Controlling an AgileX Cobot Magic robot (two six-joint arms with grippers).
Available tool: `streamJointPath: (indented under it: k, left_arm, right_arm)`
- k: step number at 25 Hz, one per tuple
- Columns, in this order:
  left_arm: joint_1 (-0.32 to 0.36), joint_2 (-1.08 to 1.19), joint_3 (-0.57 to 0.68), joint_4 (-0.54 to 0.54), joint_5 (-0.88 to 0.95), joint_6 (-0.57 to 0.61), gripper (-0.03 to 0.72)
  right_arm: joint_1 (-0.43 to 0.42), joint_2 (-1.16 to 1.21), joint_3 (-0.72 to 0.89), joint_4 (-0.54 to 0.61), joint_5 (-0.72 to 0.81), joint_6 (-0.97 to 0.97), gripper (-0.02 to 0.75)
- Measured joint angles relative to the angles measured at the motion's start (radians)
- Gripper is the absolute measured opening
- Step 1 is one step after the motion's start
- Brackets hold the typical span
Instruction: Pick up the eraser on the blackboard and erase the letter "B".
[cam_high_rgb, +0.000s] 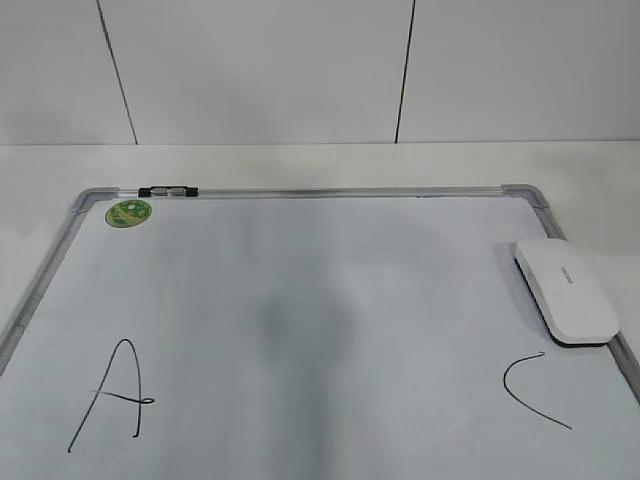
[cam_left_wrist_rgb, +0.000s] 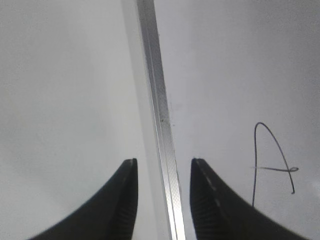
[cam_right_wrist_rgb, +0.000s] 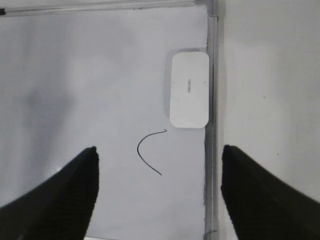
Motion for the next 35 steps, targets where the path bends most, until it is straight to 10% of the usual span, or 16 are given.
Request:
streamJointPath:
  k: [35]
  left_arm:
    - [0.0,-1.466,0.671,0.001,0.052,0.0,0.237]
  right_arm:
    - [0.0,-0.853,0.633,-0.198,-0.006,-0.002,0.585]
